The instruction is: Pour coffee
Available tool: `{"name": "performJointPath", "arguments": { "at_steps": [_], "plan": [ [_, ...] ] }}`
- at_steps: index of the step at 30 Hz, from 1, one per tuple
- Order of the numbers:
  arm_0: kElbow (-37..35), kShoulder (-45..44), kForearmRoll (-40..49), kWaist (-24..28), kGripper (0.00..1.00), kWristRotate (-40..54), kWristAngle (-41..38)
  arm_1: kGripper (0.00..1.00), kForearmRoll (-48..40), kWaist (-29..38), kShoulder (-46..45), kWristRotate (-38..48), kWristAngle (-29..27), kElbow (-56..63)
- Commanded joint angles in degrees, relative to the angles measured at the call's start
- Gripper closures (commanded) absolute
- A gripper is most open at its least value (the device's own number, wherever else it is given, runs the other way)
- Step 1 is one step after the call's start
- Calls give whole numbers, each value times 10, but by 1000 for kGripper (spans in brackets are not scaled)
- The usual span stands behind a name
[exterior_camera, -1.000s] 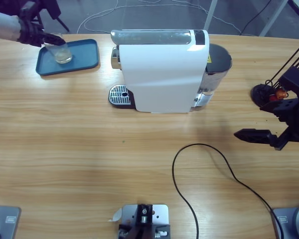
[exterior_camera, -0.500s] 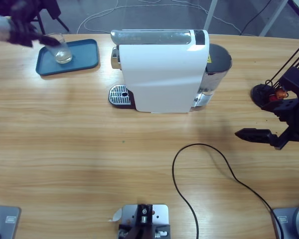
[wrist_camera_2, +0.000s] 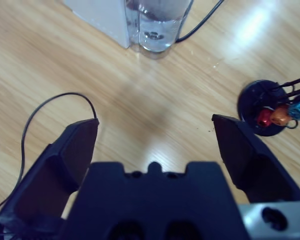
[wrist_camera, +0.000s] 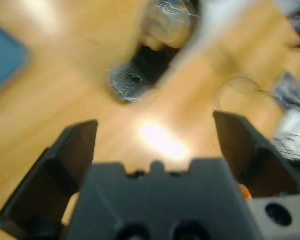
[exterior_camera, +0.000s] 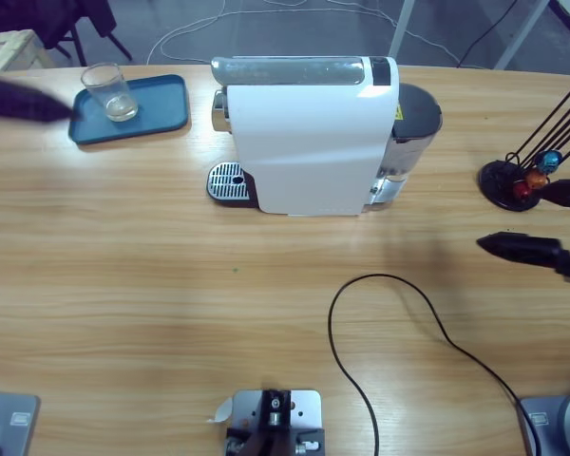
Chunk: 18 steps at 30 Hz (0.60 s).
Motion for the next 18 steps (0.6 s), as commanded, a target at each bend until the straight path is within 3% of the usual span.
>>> {"name": "performJointPath", "arguments": {
  "at_steps": [1,4,5,10,18],
  "plan": [
    [155,-154,15,-122,0,18,64,0,-1,7,-37,9,-18,25],
    [193,-252,6,-128,0,17,200,0,3,9,-47,10,-30,24],
    [199,-267,-6,-131,0,17,213,0,3,10,-46,10,-33,24],
    [215,-238,-33,-137,0,12,218,0,0,10,-29,9,-45,24],
    [257,-274,-110,-159,0,-4,219,0,-2,11,-27,9,-48,25]
  ]
}}
